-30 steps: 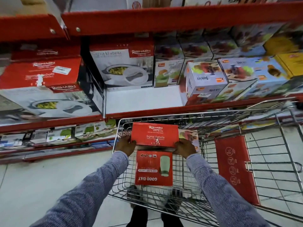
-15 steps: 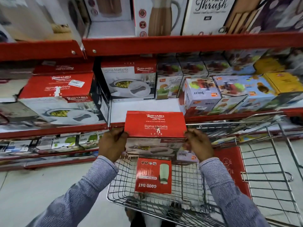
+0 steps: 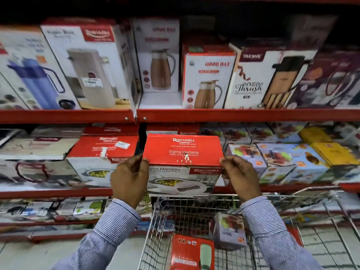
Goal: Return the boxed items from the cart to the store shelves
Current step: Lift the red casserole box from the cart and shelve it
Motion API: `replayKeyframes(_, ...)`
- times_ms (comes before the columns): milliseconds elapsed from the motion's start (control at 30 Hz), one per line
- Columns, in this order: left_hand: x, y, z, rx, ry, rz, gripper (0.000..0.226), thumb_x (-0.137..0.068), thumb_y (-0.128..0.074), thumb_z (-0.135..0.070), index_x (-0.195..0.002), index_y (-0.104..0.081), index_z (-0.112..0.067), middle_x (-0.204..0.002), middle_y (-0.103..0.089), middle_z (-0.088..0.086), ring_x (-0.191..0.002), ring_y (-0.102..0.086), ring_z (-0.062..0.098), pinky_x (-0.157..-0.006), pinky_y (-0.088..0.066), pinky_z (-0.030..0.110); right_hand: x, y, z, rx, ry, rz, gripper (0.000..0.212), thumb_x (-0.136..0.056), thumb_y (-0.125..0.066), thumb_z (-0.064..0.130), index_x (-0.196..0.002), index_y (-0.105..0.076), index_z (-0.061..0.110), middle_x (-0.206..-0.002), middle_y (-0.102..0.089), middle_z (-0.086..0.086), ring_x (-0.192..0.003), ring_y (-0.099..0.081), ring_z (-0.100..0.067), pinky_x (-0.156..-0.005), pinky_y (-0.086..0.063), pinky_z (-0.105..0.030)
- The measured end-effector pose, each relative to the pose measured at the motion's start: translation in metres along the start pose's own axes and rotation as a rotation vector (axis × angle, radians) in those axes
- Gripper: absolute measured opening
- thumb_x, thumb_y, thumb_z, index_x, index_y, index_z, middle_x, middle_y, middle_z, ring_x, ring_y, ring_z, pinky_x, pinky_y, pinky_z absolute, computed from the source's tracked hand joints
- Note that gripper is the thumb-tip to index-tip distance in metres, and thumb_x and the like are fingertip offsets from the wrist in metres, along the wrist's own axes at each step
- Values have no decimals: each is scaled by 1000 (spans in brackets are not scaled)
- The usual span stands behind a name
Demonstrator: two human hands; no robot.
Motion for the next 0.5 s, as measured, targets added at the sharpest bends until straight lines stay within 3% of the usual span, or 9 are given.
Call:
replayKeyframes(133,-14,-6,9,-7,4,22,30,-93,-63,-21,-120,-70,-10,-87,-78,11,-60,-57,4,-56,-38,11,-18,-17,-4,-7,1,29,10,-90,-62,31,-82,-68,33,-95,-74,-3,-91,-70,-24,-86,-58,-48)
replayKeyframes(200,-20,-11,16,-8,20,48,32,-94,-60,-19,-123,-68,-8,-77,-72,7,-55,-55,5,-53,-37,14,-29,-27,-12,-4,-5,48,10,-91,-61,28,-95,-69,27,-103,-73,-6,-97,-69,-26,-90,-57,-50)
replayKeyframes(300,-27,-21,26,-24,32,74,33,-96,-56,-16,-127,-66,-9,-69,-67,6,-52,-54,11,-51,-36,17,-43,-38,-26,0,-46,78,25,-94,-58,24,-116,-67,16,-115,-70,-10,-105,-67,-27,-95,-55,-49)
replayKeyframes(433,-34,-31,42,-36,41,102,35,-97,-53,-11,-130,-63,-5,-91,-76,20,-68,-65,28,-65,-49,29,-54,-53,-40,33,-87,127,33,-96,-54,22,-127,-61,14,-126,-67,-10,-112,-64,-25,-102,-50,-48)
replayKeyframes(500,-36,-35,50,-45,54,106,35,-97,-54,-11,-130,-62,-4,-98,-76,22,-72,-65,28,-71,-52,32,-57,-60,-45,47,-112,155,35,-96,-53,19,-129,-59,12,-125,-68,-11,-113,-63,-25,-104,-49,-49)
Point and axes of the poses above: each hand's wrist, its own x-axis away from the middle knuckle, its own y-axis out of the back of the hand, z = x × y, the point moved 1 cm from there along -x, towards the middle knuckle
